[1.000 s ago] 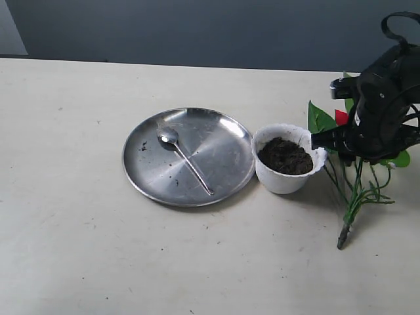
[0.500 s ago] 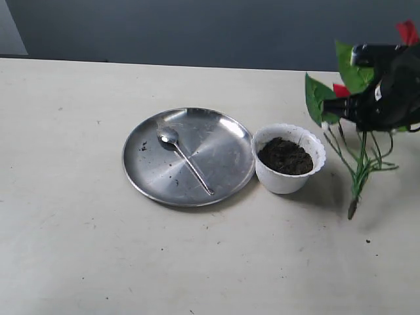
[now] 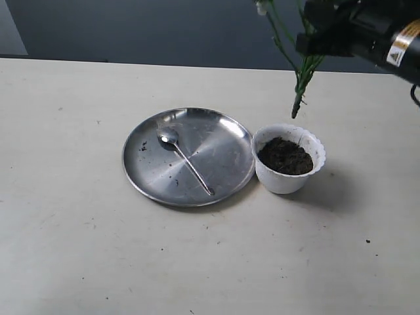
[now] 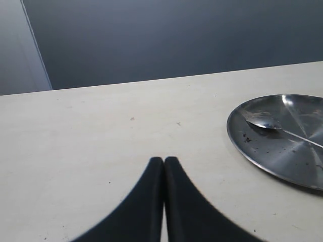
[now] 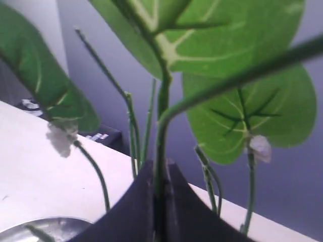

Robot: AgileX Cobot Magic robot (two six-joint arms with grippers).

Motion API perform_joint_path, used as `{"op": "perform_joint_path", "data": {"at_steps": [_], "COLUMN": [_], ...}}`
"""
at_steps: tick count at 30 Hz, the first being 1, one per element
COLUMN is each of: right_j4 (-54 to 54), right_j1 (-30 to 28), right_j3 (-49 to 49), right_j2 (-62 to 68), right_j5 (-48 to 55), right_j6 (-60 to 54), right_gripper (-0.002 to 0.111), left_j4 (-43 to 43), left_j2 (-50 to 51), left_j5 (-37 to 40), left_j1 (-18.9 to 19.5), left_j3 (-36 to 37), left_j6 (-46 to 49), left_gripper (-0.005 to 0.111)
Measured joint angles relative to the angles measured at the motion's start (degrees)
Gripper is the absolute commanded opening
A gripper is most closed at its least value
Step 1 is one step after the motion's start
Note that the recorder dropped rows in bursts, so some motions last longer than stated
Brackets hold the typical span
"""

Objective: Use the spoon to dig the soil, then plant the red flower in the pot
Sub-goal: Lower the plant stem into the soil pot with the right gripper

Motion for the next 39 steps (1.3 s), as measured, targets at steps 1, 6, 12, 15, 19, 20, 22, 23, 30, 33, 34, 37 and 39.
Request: {"op": "perform_joint_path", "data": {"at_steps": [1,6,12,15,19,20,22,23,30,33,34,37,39], "right_j4": [2.66,9.44,14.05,14.59,14.05,13.62,13.37,13.37,13.19,13.19,13.19,13.19,13.19], "right_j1": [0.37,3.13,4.39,4.39,4.43,4.43,4.43,4.55,4.91,4.91,4.91,4.91,4.91], "right_j3": [3.72,14.69,16.29,16.29,16.29,16.29,16.29,16.29,16.29,16.29,16.29,16.19,15.95], "right_j2": [0.0,0.0,1.49,2.72,6.82,8.17,10.23,10.83,11.32,11.32,11.32,11.32,11.32], "right_j5": [-4.65,-16.64,-19.9,-20.49,-18.58,-18.07,-17.84,-18.54,-19.46,-19.33,-19.1,-17.67,-16.62], "right_j6": [-4.68,-16.63,-23.88,-24.39,-24.6,-24.33,-23.52,-23.26,-22.81,-22.71,-22.71,-22.59,-22.49], "right_gripper": [0.0,0.0,0.0,0.0,0.0,0.0,0.0,0.0,0.0,0.0,0.0,0.0,0.0], "left_j4": [0.0,0.0,0.0,0.0,0.0,0.0,0.0,0.0,0.0,0.0,0.0,0.0,0.0], "left_j2": [0.0,0.0,0.0,0.0,0.0,0.0,0.0,0.0,0.0,0.0,0.0,0.0,0.0], "left_j5": [0.0,0.0,0.0,0.0,0.0,0.0,0.0,0.0,0.0,0.0,0.0,0.0,0.0], "left_j1": [0.0,0.0,0.0,0.0,0.0,0.0,0.0,0.0,0.0,0.0,0.0,0.0,0.0], "left_j3": [0.0,0.0,0.0,0.0,0.0,0.0,0.0,0.0,0.0,0.0,0.0,0.0,0.0], "left_j6": [0.0,0.0,0.0,0.0,0.0,0.0,0.0,0.0,0.0,0.0,0.0,0.0,0.0], "left_gripper": [0.001,0.001,0.001,0.001,0.001,0.001,0.001,0.001,0.001,0.001,0.001,0.001,0.001]}}
